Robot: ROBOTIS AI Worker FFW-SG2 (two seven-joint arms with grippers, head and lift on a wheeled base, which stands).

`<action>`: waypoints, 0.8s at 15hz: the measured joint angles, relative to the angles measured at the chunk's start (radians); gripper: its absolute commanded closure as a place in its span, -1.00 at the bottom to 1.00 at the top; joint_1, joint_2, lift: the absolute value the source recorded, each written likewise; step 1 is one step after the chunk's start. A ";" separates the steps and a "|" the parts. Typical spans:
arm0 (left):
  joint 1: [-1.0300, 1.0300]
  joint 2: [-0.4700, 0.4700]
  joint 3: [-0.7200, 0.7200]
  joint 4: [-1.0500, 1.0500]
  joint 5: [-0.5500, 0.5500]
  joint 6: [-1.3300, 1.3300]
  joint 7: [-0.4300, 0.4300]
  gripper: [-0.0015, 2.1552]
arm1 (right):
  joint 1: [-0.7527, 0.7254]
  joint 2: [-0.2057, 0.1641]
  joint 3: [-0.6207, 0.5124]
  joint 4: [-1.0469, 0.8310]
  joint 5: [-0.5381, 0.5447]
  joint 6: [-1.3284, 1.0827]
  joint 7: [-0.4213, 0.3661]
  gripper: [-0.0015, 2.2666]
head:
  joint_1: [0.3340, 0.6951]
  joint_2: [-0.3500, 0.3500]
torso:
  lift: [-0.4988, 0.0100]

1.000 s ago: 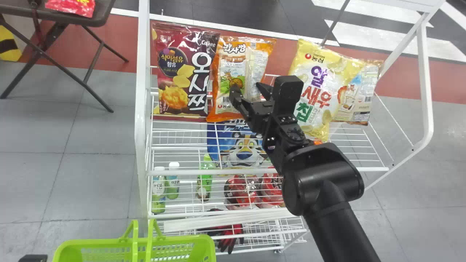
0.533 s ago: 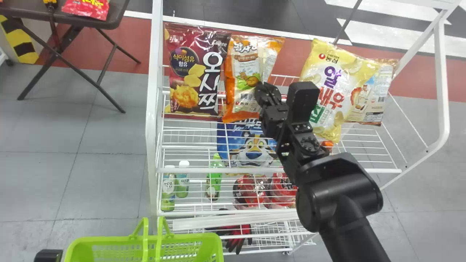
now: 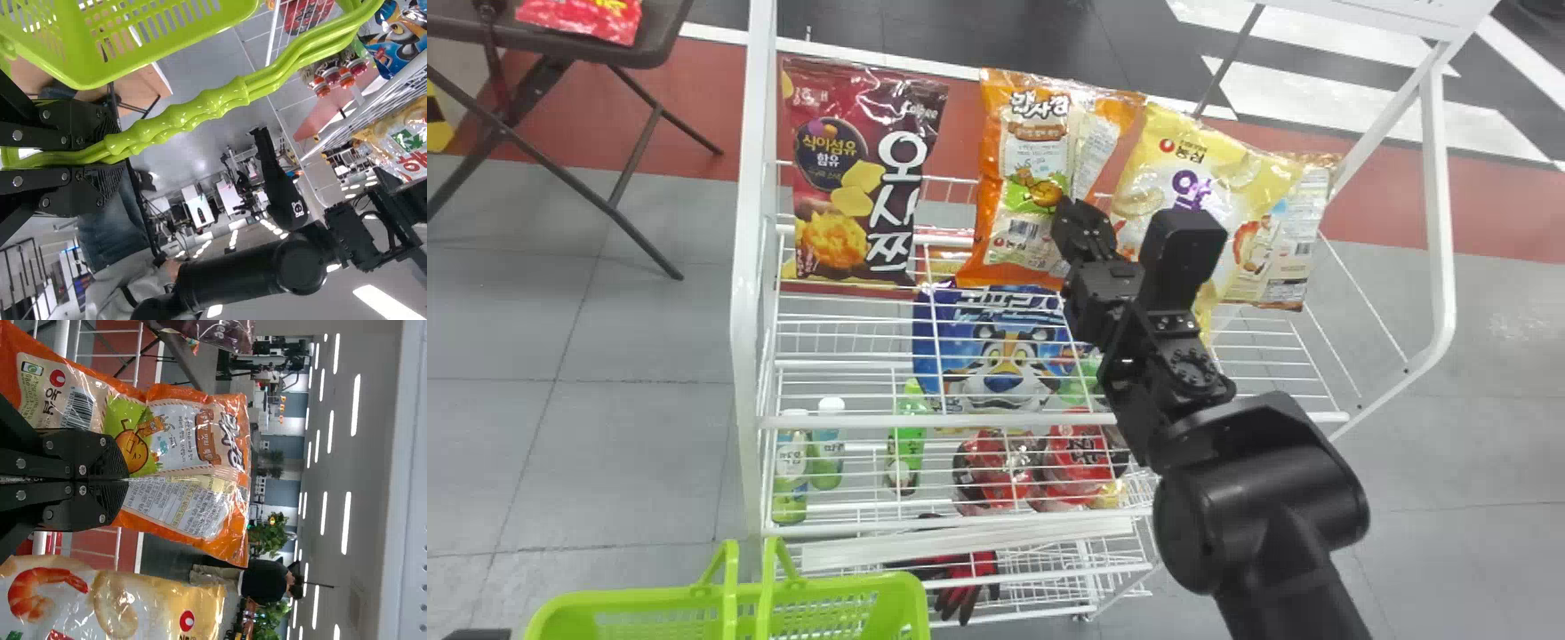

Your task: Hold basket handle with left hand then pick Gamjakkang with right hand and place into basket

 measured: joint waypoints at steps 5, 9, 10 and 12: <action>-0.003 -0.001 -0.016 0.000 -0.007 -0.001 0.008 0.97 | 0.209 -0.057 -0.164 -0.307 -0.189 0.162 0.071 0.98 | 1.00 -1.00 | 0.88; 0.000 -0.003 -0.023 -0.008 -0.008 -0.001 0.004 0.97 | 0.339 -0.073 -0.288 -0.476 -0.330 0.347 0.165 0.98 | 1.00 -1.00 | 0.88; 0.003 -0.004 -0.023 -0.011 -0.007 -0.001 0.002 0.97 | 0.357 -0.076 -0.311 -0.508 -0.351 0.400 0.177 0.98 | 1.00 -1.00 | 0.88; 0.014 -0.004 -0.020 -0.030 -0.004 -0.001 0.001 0.97 | 0.390 -0.079 -0.357 -0.567 -0.387 0.526 0.216 0.98 | 1.00 -1.00 | 0.88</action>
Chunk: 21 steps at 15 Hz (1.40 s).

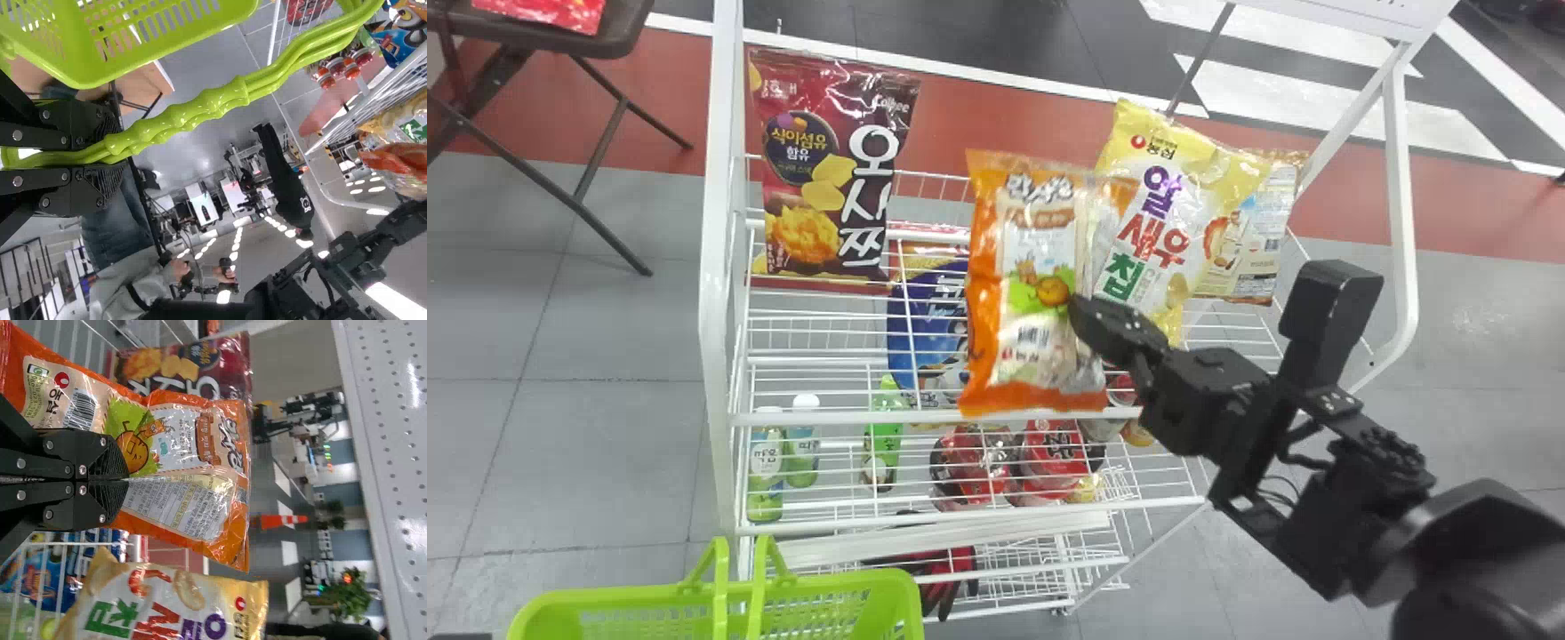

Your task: Hold basket handle with left hand then pick Gamjakkang with right hand and place into basket

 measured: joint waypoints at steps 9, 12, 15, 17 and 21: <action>0.018 -0.002 0.010 -0.035 0.007 0.000 -0.001 0.97 | 0.048 0.140 -0.175 -0.140 -0.093 0.772 0.290 0.98 | 1.00 -1.00 | 0.88; 0.017 -0.003 0.012 -0.037 0.012 0.000 -0.001 0.97 | 0.059 0.168 -0.115 -0.128 -0.050 0.801 0.304 0.98 | 1.00 -1.00 | 0.88; 0.015 -0.002 0.009 -0.039 0.017 0.001 -0.003 0.97 | 0.048 0.173 0.023 -0.065 0.065 0.803 0.294 0.98 | 1.00 -1.00 | 0.88; 0.013 0.002 0.011 -0.040 0.025 0.003 -0.004 0.97 | 0.029 0.173 0.144 0.009 0.148 0.793 0.291 0.98 | 1.00 -1.00 | 0.88; 0.012 0.006 0.015 -0.043 0.032 0.006 -0.005 0.97 | -0.010 0.173 0.303 0.136 0.228 0.664 0.288 0.98 | 1.00 -0.60 | 0.88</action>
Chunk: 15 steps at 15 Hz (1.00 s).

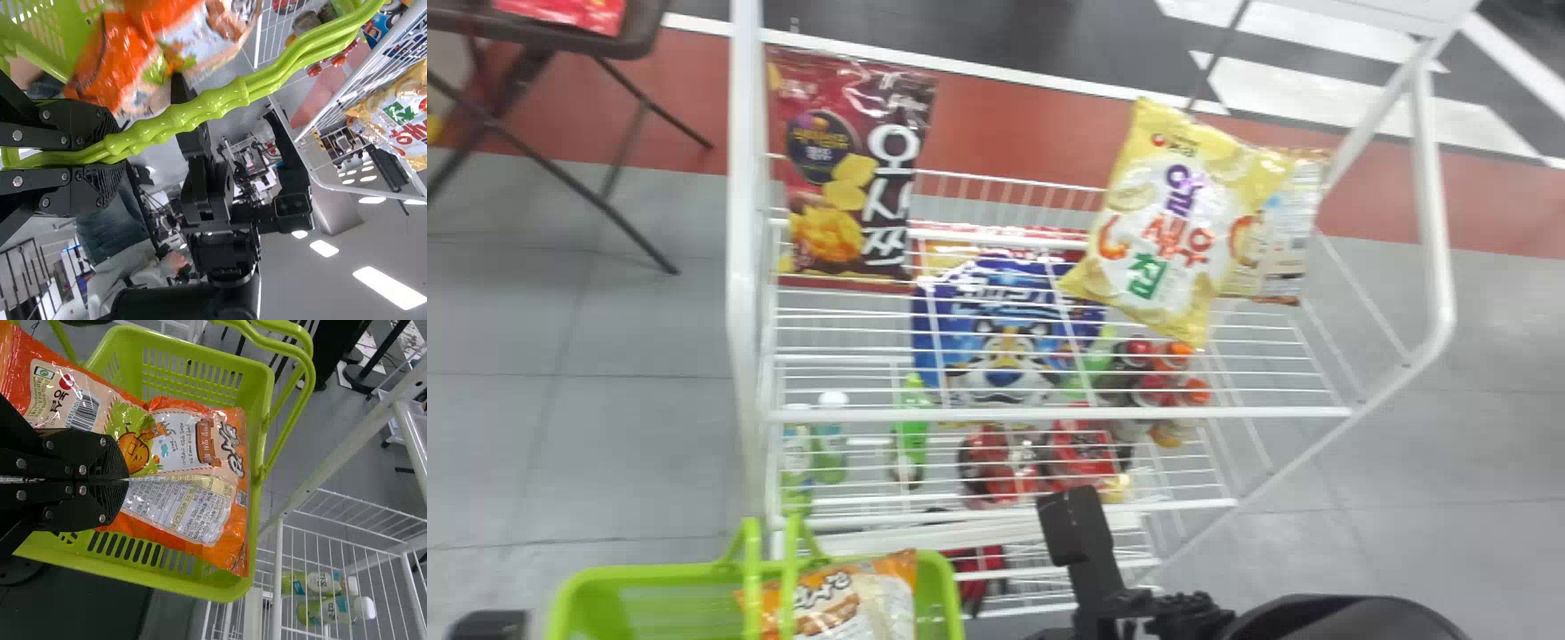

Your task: Hold basket handle with left hand then pick Gamjakkang with right hand and place into basket

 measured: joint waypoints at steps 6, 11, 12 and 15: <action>-0.013 0.005 -0.004 -0.004 0.006 0.009 0.000 0.97 | -0.115 0.007 0.103 0.192 0.022 0.021 -0.014 -1.00 | 1.00 -0.36 | 0.88; -0.018 0.008 -0.003 0.002 0.008 0.011 0.000 0.97 | -0.111 0.010 0.103 0.142 0.053 0.080 -0.013 -0.94 | 1.00 -0.38 | 0.88; -0.019 0.008 -0.003 0.002 0.008 0.012 0.000 0.97 | -0.092 0.010 0.100 0.110 0.078 0.048 -0.014 -0.94 | 1.00 -0.43 | 0.88; -0.019 0.009 -0.003 0.002 0.008 0.013 0.000 0.97 | -0.026 0.009 0.062 0.009 0.133 -0.093 -0.024 -0.93 | 1.00 -0.54 | 0.88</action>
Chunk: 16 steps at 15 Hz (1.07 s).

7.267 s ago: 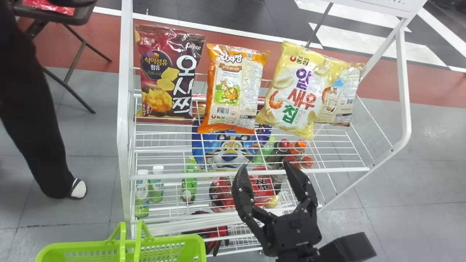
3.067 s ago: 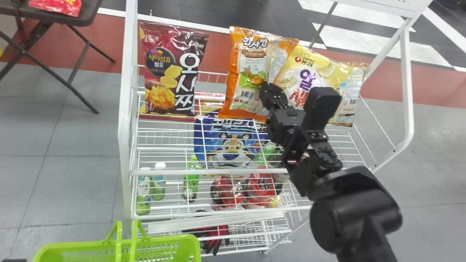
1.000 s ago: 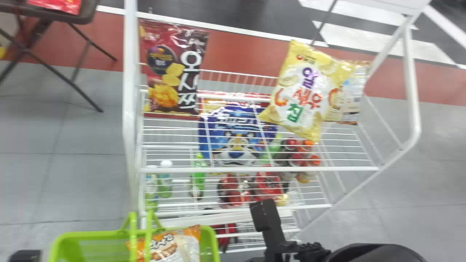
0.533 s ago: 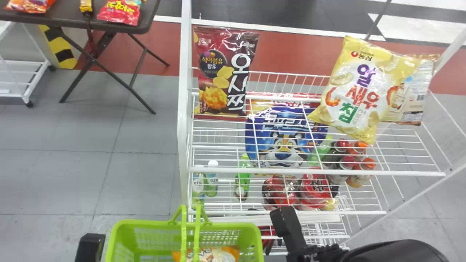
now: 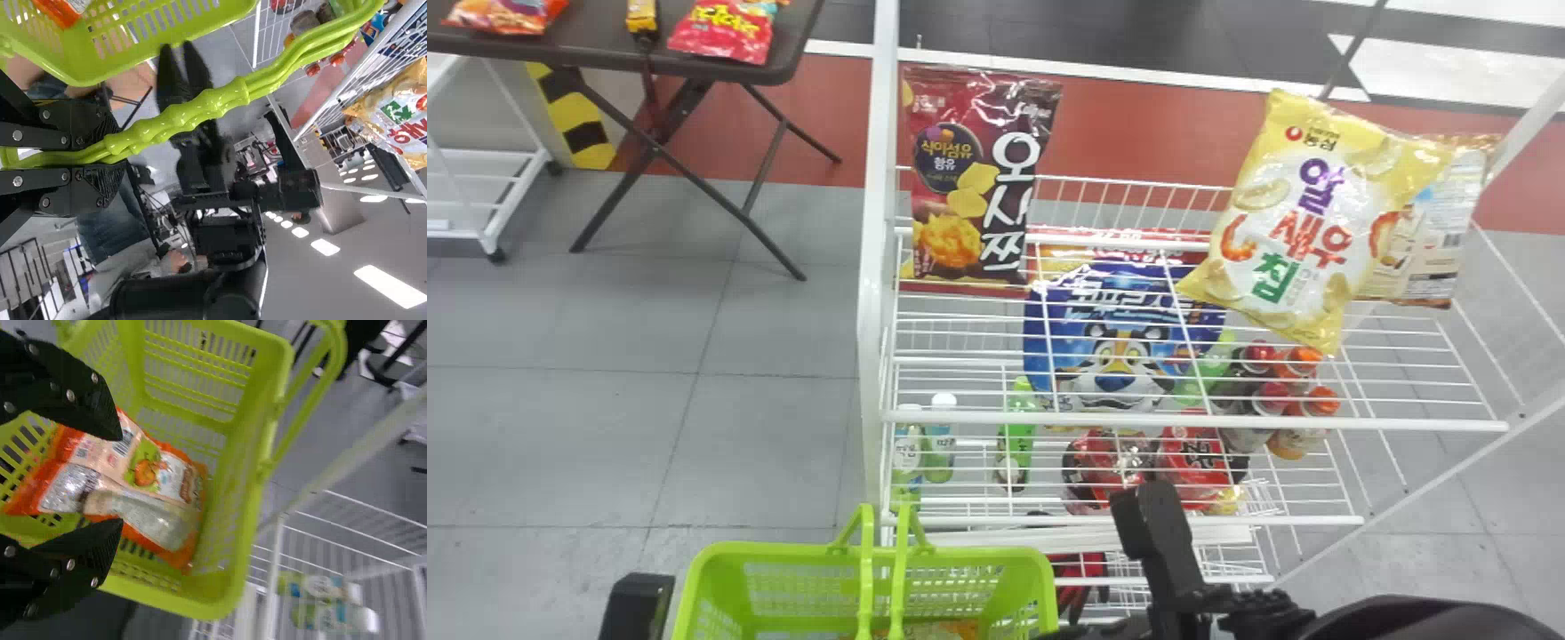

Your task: Hold basket handle with left hand then pick Gamjakkang with right hand and place into basket

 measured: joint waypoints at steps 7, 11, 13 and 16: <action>0.005 -0.012 -0.004 0.015 -0.007 -0.023 0.000 0.97 | 0.136 0.030 -0.130 -0.080 -0.108 -0.736 -0.046 -0.93 | 1.00 -0.63 | 0.88; 0.005 -0.022 -0.010 0.041 -0.008 -0.069 -0.002 0.97 | 0.200 0.053 -0.080 -0.046 -0.021 -1.025 -0.167 -0.93 | 1.00 -0.79 | 0.88; 0.005 -0.025 -0.010 0.048 -0.008 -0.084 -0.002 0.97 | 0.240 0.053 -0.035 -0.004 0.048 -1.202 -0.251 -0.93 | 1.00 -0.85 | 0.88; 0.005 -0.026 -0.009 0.050 -0.005 -0.092 -0.009 0.97 | 0.291 0.044 0.003 0.061 0.109 -1.443 -0.289 -0.93 | 1.00 -0.89 | 0.88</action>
